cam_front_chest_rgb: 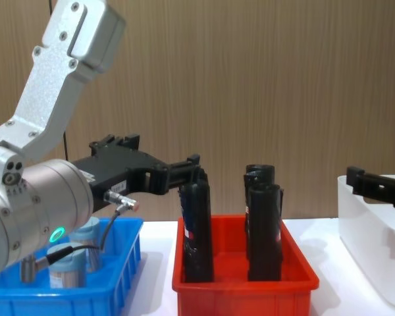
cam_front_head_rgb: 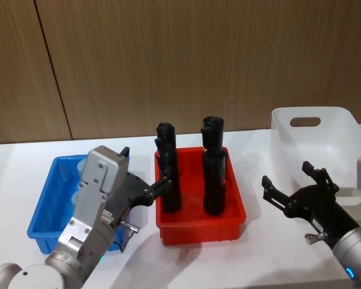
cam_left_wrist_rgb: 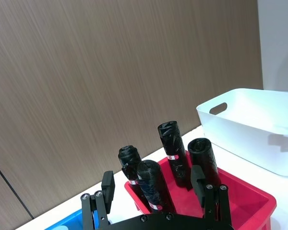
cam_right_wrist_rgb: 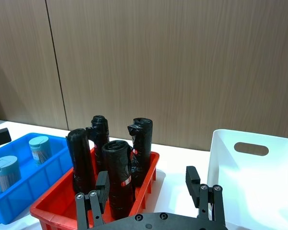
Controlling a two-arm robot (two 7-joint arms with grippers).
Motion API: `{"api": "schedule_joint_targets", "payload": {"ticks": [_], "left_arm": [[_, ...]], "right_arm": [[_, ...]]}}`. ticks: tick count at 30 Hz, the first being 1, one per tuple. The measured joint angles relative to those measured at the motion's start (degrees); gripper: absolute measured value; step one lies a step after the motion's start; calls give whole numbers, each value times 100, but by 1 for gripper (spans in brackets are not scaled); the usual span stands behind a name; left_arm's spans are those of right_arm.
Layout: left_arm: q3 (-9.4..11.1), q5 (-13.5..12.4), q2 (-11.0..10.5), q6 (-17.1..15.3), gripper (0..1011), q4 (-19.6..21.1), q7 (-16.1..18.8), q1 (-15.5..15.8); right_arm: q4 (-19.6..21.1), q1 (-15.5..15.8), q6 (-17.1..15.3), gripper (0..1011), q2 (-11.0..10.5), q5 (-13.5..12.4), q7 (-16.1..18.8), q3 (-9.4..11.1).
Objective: Pick the cotton swabs from the blue box and place them into the white box.
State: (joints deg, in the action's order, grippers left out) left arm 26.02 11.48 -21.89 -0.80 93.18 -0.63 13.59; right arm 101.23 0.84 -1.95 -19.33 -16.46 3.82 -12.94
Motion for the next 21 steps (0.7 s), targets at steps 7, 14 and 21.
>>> {"api": "schedule_joint_targets", "payload": {"ticks": [7, 14, 21], "left_arm": [[0, 0, 0, 0, 1004, 0, 0, 0], [0, 0, 0, 0, 1004, 0, 0, 0], [0, 0, 0, 0, 1004, 0, 0, 0]], "right_arm": [[0, 0, 0, 1002, 0, 0, 0, 0], [0, 0, 0, 1002, 0, 0, 0, 0], [0, 0, 0, 1002, 0, 0, 0, 0]]}}
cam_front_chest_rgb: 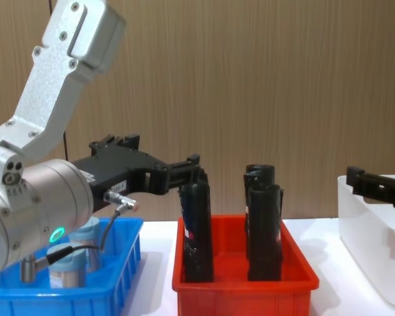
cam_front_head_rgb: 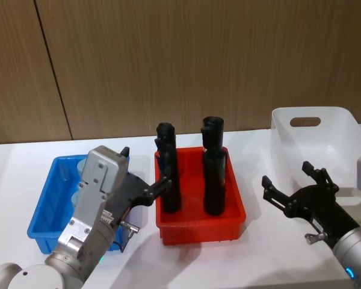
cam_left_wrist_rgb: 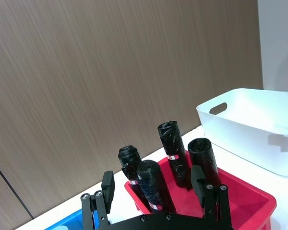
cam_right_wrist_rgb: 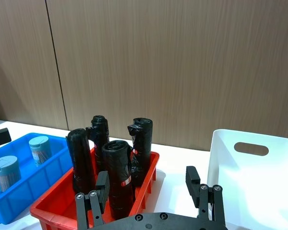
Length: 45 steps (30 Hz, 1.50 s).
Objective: Pick the cotton swabs from the blue box and place them into the white box.
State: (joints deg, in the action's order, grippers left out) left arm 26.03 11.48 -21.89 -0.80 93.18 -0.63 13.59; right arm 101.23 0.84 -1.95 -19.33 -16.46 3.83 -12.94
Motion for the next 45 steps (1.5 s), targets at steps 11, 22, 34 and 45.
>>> {"api": "schedule_joint_targets", "payload": {"ticks": [11, 22, 34, 45], "left_arm": [[0, 0, 0, 0, 1004, 0, 0, 0], [-1, 0, 0, 0, 1004, 0, 0, 0], [-70, 220, 28, -383, 1004, 81, 282, -7], [-233, 592, -49, -885, 1004, 258, 841, -131]], "right_arm": [[0, 0, 0, 1002, 0, 0, 0, 0], [0, 0, 0, 1002, 0, 0, 0, 0], [0, 0, 0, 1002, 0, 0, 0, 0], [0, 0, 0, 1002, 0, 0, 0, 0]]}}
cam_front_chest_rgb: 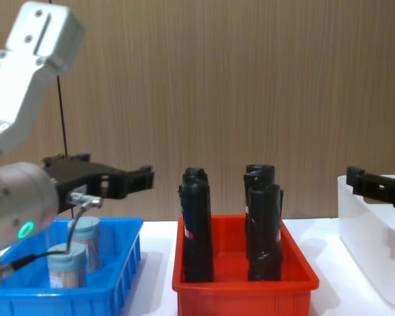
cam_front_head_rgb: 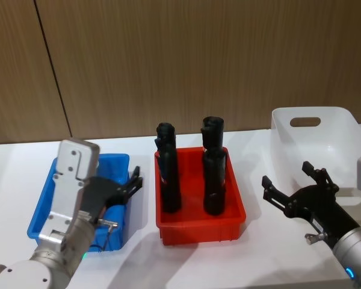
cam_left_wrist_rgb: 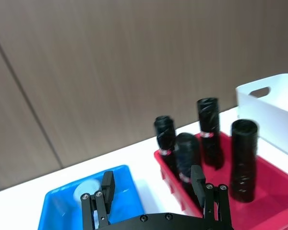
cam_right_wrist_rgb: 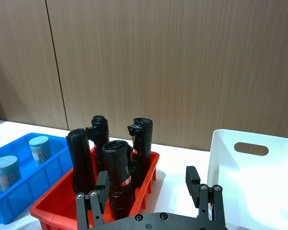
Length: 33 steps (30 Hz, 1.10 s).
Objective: Pick the cotton swabs from the blue box and place them into the white box.
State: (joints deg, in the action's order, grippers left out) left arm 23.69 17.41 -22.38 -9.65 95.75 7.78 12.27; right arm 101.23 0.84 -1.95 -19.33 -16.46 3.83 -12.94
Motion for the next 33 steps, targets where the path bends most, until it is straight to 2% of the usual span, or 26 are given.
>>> {"api": "schedule_joint_targets", "payload": {"ticks": [6, 14, 23, 33], "left_arm": [[-126, 242, -117, -216, 1004, 98, 283, -129], [-264, 475, -256, -360, 1004, 126, 415, -259], [-410, 668, -368, -409, 1004, -15, 375, -303], [-565, 920, -381, -323, 1004, -456, 101, -192]], "right_arm": [[0, 0, 0, 1002, 0, 0, 0, 0], [0, 0, 0, 1002, 0, 0, 0, 0], [0, 0, 0, 1002, 0, 0, 0, 0], [0, 0, 0, 1002, 0, 0, 0, 0]]}}
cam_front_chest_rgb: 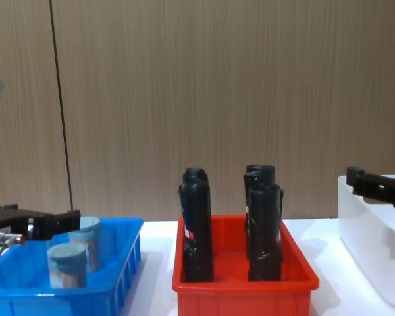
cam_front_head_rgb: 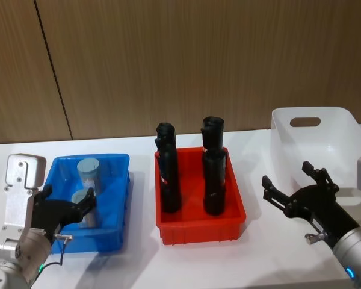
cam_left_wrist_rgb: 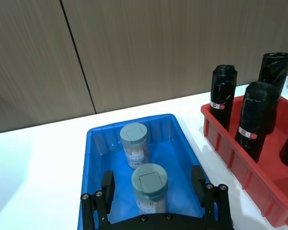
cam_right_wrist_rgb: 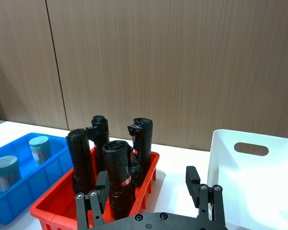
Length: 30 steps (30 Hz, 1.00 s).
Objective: Pick the cotton swabs from the blue box and place them into the white box.
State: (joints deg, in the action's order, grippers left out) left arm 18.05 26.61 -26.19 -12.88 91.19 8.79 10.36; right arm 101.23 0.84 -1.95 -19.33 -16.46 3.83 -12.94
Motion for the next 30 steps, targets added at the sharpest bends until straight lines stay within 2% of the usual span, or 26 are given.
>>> {"api": "schedule_joint_targets", "payload": {"ticks": [16, 30], "left_arm": [[-115, 76, 145, 169, 1004, -807, -524, 383], [-143, -51, 317, 341, 1004, -1610, -1112, 803]], "right_arm": [[0, 0, 0, 1002, 0, 0, 0, 0], [0, 0, 0, 1002, 0, 0, 0, 0]]}}
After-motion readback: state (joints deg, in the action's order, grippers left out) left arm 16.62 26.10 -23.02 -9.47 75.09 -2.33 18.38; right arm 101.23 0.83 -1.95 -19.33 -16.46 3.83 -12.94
